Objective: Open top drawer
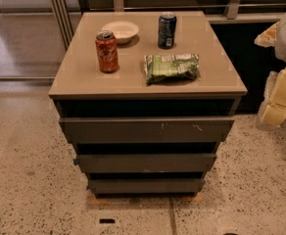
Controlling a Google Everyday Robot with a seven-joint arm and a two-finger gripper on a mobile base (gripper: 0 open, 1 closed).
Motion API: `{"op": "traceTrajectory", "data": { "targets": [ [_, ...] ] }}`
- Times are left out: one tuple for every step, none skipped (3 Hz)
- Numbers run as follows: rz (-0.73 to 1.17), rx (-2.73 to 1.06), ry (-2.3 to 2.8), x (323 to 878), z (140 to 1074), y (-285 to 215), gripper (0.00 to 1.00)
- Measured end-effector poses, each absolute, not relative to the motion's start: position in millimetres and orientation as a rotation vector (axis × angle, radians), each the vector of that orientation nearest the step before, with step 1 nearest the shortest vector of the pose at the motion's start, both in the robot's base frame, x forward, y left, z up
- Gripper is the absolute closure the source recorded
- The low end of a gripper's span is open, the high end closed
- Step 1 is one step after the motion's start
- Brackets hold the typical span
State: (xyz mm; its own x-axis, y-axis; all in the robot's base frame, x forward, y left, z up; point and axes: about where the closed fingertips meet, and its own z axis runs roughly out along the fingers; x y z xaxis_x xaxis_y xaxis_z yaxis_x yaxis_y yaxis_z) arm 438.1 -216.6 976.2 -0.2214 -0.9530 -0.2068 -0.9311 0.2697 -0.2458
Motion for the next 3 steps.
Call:
{"op": "traceTrajectory", "data": {
  "targets": [
    [-0.099,-1.724,2.232,438.2,976.2,-216.6,0.0],
    [-0.064,-1.701,2.187,447.2,959.4,-209.5,0.0],
    [0.047,-1.687,2.122,462.8,918.5,-186.9,0.0]
  ]
}}
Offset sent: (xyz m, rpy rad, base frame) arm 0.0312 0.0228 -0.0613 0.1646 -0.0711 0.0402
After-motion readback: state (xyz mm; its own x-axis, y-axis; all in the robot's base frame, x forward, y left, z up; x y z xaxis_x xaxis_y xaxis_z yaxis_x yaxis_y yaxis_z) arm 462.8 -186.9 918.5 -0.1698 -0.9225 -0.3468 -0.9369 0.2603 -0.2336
